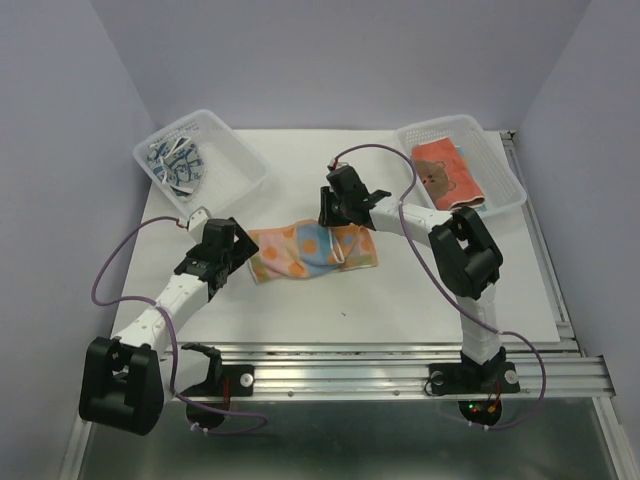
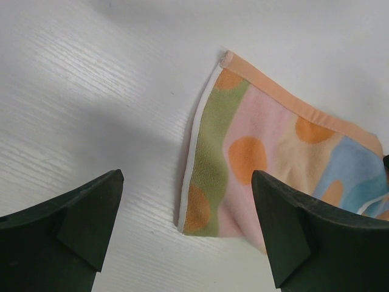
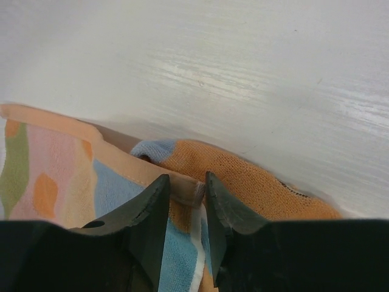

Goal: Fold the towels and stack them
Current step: Flatten out the crumpled towel

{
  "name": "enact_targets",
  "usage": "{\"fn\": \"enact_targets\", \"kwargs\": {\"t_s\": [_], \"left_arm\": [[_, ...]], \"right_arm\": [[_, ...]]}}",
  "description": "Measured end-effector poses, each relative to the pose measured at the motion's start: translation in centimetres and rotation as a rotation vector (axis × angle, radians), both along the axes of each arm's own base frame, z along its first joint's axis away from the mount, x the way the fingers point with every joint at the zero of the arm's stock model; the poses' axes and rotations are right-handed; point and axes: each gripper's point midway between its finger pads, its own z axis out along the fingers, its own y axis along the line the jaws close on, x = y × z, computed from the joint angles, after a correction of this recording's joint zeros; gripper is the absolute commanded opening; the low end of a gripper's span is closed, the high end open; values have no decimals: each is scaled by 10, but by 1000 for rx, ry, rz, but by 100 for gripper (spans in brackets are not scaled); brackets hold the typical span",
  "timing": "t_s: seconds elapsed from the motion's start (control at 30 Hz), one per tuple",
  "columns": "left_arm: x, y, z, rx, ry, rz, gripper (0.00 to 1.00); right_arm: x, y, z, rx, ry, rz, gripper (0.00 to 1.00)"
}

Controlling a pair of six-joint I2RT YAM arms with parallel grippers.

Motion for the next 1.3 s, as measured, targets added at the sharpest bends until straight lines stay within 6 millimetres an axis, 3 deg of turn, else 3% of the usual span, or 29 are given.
{"fn": "enact_targets", "kwargs": {"t_s": [0.13, 0.23, 0.43, 0.53, 0.73, 0.87, 1.0, 1.3], "left_arm": [[0, 0, 0, -1, 1, 0, 99], [0, 0, 0, -3, 1, -2, 99], [-1, -3, 0, -10, 4, -14, 99], [-2, -6, -2, -23, 9, -28, 99], [-7, -21, -9, -83, 13, -102, 99], [-5, -32, -6, -114, -6, -158, 99], [6, -40, -3, -104, -16, -201, 99], [58, -58, -1, -45, -18, -273, 98]], "right_arm": [[-2, 3, 1, 18, 11, 5, 19], [-6, 9, 0, 50, 20, 27, 1], [-22, 3, 1, 65, 24, 58, 1], [-36, -7, 12, 69, 8, 71, 1], [-87, -34, 32, 73, -21, 132, 1], [-110, -39, 24, 75, 3, 170, 1], [-113, -43, 10, 45, 30, 165, 1], [-93, -33, 1, 12, 30, 148, 1]]}}
